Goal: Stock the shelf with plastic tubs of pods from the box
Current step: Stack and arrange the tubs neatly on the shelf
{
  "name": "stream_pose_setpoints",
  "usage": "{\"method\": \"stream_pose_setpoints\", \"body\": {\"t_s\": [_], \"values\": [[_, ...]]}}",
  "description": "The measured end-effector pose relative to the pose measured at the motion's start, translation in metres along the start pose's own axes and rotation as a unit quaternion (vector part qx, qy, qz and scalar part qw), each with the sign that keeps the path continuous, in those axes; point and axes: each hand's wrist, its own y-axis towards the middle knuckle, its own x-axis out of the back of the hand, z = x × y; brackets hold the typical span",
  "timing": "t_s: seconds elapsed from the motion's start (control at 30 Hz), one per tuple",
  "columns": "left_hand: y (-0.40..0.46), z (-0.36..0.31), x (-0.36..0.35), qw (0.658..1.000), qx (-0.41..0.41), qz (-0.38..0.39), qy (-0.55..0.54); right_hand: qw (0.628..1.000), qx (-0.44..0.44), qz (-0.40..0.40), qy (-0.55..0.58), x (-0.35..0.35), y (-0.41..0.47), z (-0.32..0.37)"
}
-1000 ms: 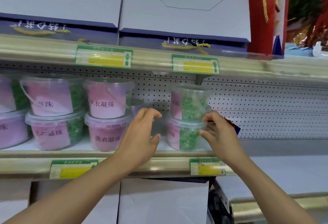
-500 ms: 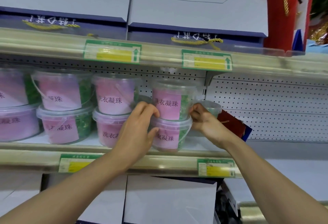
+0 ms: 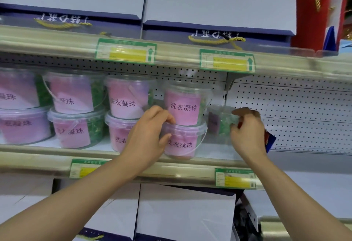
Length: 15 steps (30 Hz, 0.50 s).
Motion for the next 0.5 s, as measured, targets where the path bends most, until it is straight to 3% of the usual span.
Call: {"method": "stream_pose_setpoints", "body": {"t_s": [0.27, 0.5], "values": [[0.002, 0.002, 0.000, 1.000, -0.010, -0.002, 0.012, 0.986, -0.076, 0.138, -0.061, -0.013, 0.042, -0.038], [0.001, -0.003, 0.000, 1.000, -0.013, -0.008, 0.026, 0.980, 0.005, 0.178, -0.086, -0.017, 0.058, -0.032]]}}
